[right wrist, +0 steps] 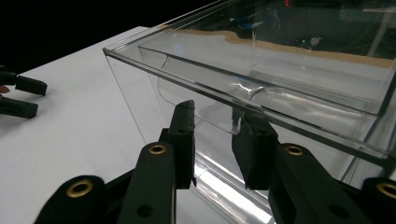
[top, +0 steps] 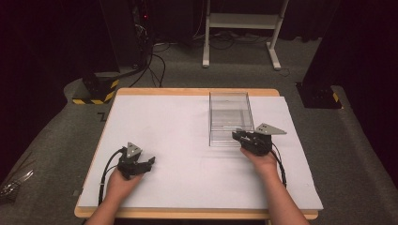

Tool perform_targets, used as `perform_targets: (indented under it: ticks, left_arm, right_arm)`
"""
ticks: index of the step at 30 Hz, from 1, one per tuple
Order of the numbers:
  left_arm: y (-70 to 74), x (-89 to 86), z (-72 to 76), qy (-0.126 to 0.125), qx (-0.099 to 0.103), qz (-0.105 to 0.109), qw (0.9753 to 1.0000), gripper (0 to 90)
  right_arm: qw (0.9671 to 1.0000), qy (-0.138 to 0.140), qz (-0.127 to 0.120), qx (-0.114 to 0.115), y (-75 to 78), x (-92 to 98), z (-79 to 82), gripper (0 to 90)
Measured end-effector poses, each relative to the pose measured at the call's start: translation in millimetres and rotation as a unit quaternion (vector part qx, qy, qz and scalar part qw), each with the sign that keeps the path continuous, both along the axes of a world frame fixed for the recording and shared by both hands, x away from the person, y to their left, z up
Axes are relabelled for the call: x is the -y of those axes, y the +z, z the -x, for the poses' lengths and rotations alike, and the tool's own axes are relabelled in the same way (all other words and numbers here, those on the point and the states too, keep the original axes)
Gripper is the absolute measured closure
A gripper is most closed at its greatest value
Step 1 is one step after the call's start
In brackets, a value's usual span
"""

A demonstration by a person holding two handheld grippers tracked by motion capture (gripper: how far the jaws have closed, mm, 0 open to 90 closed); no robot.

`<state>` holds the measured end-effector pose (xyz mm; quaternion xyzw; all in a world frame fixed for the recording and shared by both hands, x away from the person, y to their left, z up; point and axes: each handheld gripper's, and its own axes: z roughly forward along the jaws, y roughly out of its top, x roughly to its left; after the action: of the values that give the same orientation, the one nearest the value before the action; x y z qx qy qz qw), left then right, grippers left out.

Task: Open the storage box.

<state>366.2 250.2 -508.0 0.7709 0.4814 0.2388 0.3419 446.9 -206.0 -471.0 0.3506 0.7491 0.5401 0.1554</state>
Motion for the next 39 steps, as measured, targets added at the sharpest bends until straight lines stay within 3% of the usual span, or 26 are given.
perform_targets:
  ticks: [14, 31, 39]
  left_arm:
    - [-0.2, 0.1, -0.1, 0.001, 0.001, 0.002, 1.0000, 32.4]
    - [-0.2, 0.3, 0.1, 0.001, 0.001, 0.001, 1.0000, 32.4]
    - [-0.2, 0.5, 0.2, 0.000, 0.002, 0.000, 1.0000, 32.4]
  right_arm:
    - [0.9998, 0.017, -0.003, 0.000, -0.3, 8.0, 7.0, 76.0]
    - [0.9996, 0.025, -0.003, 0.009, -1.9, 13.8, 37.7, 78.8]
    - [0.9993, 0.036, -0.006, 0.009, -3.0, 13.9, 37.7, 75.8]
